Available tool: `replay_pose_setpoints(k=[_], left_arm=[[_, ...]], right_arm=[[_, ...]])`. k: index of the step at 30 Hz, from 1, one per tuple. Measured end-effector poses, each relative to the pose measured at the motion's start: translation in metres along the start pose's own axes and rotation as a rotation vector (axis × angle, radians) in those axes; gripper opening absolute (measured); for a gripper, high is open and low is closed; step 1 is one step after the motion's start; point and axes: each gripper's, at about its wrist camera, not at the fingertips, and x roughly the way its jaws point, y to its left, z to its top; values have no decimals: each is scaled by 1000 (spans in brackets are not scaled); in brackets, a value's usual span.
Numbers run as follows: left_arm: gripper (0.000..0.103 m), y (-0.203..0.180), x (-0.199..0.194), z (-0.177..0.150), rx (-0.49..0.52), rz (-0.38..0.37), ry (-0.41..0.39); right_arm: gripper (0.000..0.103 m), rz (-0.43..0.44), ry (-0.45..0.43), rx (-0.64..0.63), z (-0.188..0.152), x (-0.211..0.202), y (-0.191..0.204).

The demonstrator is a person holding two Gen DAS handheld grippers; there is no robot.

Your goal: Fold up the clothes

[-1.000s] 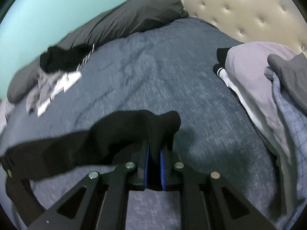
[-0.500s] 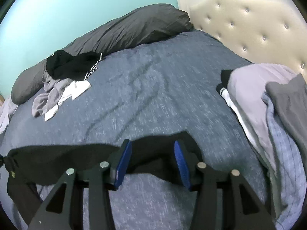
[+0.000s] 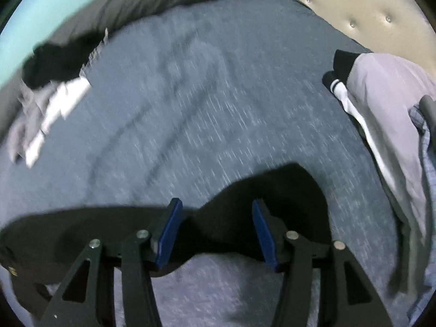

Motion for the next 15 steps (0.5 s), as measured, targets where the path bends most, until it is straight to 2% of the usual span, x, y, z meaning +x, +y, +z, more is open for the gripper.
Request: replay_pose_setpoints(k=[1, 3, 6, 15], left_arm=[[3, 1, 0, 0, -2, -2, 2], [3, 2, 0, -1, -5, -6, 3], [3, 3, 0, -3, -7, -8, 5], [3, 3, -5, -11, 4, 6, 17]], right_arm=[[30, -2, 2, 1, -4, 0, -3], [13, 16, 20, 9, -16, -2, -10], [7, 45, 46, 31, -38, -5, -26], [7, 124, 164, 8, -111, -8, -54]])
